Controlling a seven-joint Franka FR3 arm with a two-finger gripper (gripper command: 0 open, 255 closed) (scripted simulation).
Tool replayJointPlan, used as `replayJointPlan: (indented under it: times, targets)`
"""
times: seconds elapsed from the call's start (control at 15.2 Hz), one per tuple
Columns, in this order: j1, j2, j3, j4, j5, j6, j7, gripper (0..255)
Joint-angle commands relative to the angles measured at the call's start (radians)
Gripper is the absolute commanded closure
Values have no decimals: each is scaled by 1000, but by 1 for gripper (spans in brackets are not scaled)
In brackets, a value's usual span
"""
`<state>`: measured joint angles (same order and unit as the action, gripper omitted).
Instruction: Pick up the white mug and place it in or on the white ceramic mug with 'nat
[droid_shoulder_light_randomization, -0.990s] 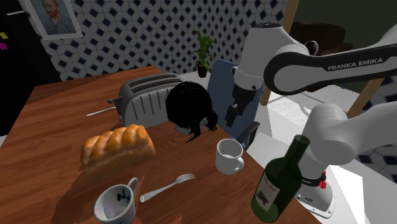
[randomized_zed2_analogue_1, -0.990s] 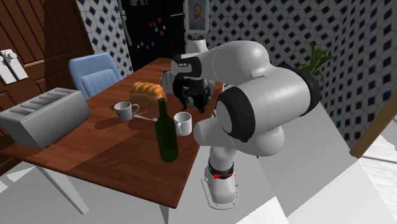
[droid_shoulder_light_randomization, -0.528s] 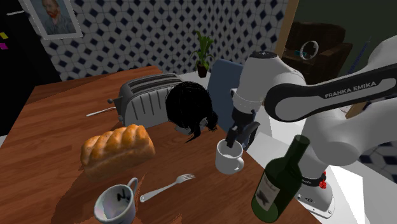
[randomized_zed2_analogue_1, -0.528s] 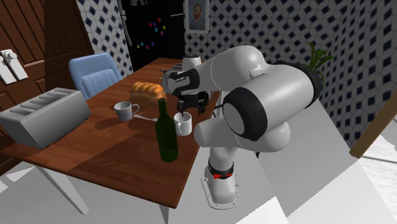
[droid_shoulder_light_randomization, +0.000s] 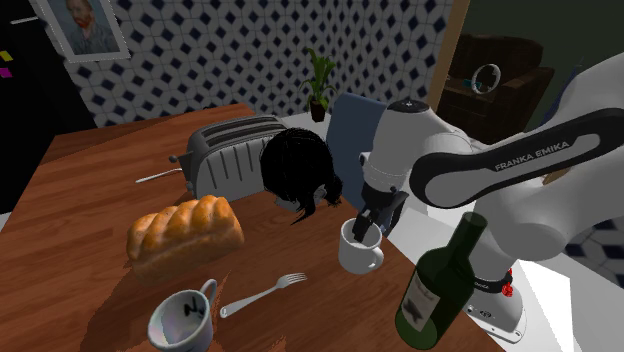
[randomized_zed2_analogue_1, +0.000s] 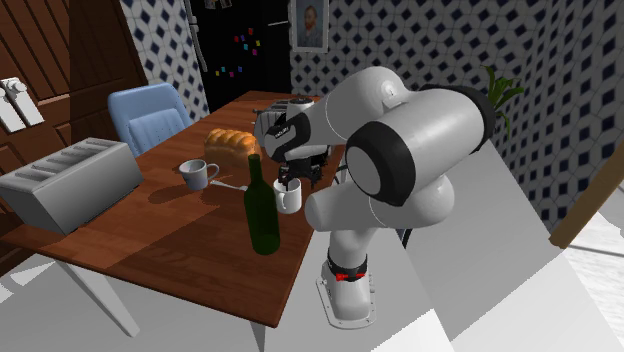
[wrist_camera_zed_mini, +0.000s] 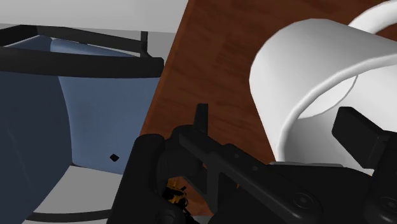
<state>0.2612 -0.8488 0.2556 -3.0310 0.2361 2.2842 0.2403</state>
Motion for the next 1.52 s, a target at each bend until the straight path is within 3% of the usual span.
replayJointPlan:
  times: [0.0, 0.26, 0.33, 0.92, 1.45]
  targets:
    - [0, 3, 0, -1, 0, 4, 0, 0]
    - [0, 2, 0, -1, 0, 3, 0, 0]
    - [0, 2, 0, -1, 0, 3, 0, 255]
    - [0, 3, 0, -1, 0, 4, 0, 255]
    - [-12, -76, -22, 75, -26, -149, 2, 255]
